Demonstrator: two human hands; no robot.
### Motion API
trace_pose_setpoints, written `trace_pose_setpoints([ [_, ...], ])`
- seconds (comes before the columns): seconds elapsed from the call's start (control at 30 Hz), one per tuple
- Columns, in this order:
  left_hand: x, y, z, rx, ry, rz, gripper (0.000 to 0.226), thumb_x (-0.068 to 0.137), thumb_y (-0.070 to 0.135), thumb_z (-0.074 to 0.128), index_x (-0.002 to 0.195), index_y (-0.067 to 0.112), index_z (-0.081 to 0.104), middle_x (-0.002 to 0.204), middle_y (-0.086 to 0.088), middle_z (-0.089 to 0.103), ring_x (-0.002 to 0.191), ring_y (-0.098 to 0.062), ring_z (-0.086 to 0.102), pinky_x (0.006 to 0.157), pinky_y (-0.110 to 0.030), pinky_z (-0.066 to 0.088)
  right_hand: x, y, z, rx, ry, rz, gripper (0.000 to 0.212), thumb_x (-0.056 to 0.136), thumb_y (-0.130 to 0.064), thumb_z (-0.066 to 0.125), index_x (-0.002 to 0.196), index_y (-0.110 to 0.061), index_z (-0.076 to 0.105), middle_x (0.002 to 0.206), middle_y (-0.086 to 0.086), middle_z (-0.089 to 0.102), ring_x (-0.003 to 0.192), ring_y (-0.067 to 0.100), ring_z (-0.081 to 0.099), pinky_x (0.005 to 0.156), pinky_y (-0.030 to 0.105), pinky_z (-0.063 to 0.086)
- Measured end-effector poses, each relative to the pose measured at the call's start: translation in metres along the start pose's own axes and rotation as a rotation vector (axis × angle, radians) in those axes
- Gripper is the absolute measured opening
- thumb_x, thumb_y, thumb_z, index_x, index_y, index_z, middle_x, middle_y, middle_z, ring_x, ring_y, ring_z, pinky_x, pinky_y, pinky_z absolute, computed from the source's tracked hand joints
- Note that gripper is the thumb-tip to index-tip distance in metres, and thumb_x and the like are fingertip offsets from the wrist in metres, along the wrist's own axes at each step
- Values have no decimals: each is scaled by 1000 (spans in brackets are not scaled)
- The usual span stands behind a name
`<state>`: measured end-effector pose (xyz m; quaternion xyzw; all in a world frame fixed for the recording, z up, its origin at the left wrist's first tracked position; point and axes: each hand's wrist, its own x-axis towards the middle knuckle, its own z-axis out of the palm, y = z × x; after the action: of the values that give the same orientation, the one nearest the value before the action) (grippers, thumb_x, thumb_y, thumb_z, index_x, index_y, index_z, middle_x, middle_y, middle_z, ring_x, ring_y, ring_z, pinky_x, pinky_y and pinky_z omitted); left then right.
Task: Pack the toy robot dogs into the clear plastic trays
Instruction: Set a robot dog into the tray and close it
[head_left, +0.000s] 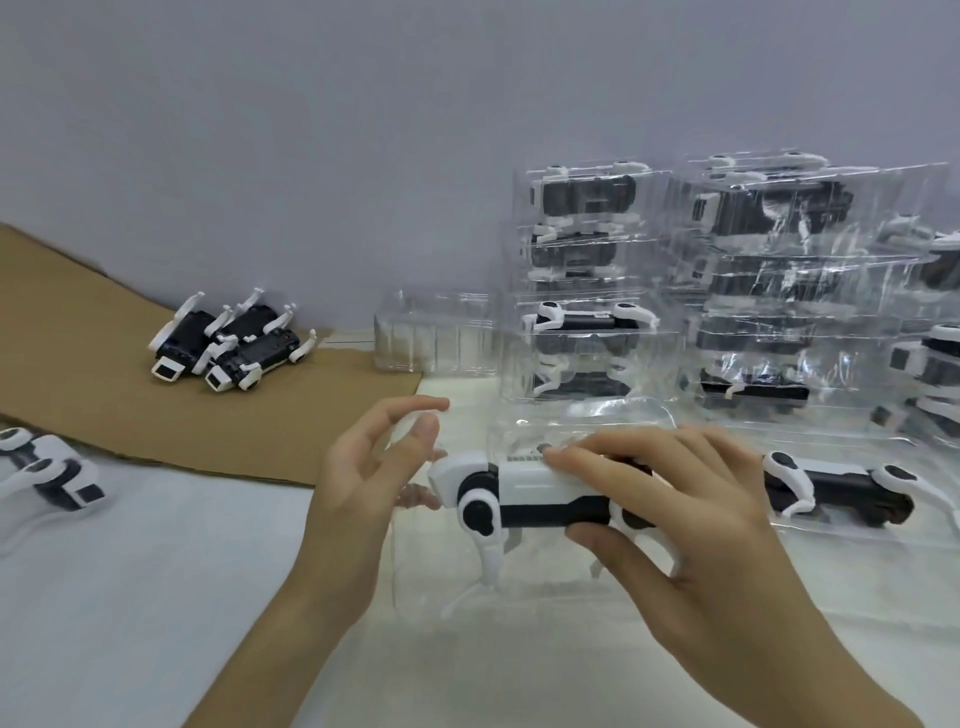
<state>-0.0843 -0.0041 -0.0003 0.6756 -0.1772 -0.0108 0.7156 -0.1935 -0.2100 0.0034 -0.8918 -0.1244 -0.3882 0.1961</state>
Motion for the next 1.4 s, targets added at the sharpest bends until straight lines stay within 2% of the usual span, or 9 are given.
trace_pose_setpoints([
  [0.13,0,0,-5,39,-78,30,58,73,68,69,119,34,67,98,-9,72,98,-23,70,82,-46,56,1,0,0,-13,-14,25,36,90,-40,58,123,-34,69,115,-21,62,103,2,57,107,36,26],
  [0.3,-2,1,-5,-17,-184,43,55,71,41,79,124,34,64,125,-11,65,113,-26,67,82,-29,55,2,0,0,-29,-5,42,34,89,-41,60,120,-35,71,115,-22,63,106,4,56,103,40,30],
  [0.4,-3,-4,0,-106,-145,23,49,69,25,81,116,32,68,121,-18,65,105,-30,68,81,-34,55,1,-3,3,-46,60,52,29,85,-39,66,113,-33,73,118,-17,61,109,8,53,100,36,32],
  [0.5,-4,-7,3,-178,-86,-2,45,70,11,72,113,25,69,106,-19,69,98,-32,67,84,-44,54,-1,-8,5,94,81,168,48,80,-35,75,126,-33,63,131,-13,48,123,9,47,102,31,37],
  [0.63,-4,-7,3,-207,-54,-18,46,66,7,70,109,23,71,81,-3,69,71,-13,64,60,-19,53,-1,-8,-1,348,77,344,68,79,-42,73,140,-43,43,149,-21,35,142,6,34,108,21,33],
  [0.83,-9,8,9,-373,-43,-31,43,67,1,60,109,11,65,76,-11,69,33,-5,51,36,-8,39,4,-2,-6,703,-34,635,92,54,-71,76,135,-66,33,134,-48,40,125,-20,45,99,18,42],
  [1.07,-10,8,9,-327,-19,15,43,70,4,59,113,12,64,78,-4,70,36,-2,53,38,-8,41,5,2,-6,788,-89,760,103,39,-69,84,132,-63,40,114,-25,64,97,4,69,82,23,52],
  [1.27,-5,0,2,-279,-28,28,43,70,7,71,110,22,68,101,-2,71,75,-12,69,52,-14,50,5,0,-6,838,38,704,86,44,-55,89,123,-56,55,101,-14,63,85,19,68,76,30,58],
  [1.4,-7,-2,4,-321,-8,-13,47,69,15,70,116,22,67,118,-10,68,82,-14,72,52,-15,52,5,0,-8,857,96,639,86,48,-47,90,126,-51,56,102,-5,58,84,18,62,80,30,52],
])
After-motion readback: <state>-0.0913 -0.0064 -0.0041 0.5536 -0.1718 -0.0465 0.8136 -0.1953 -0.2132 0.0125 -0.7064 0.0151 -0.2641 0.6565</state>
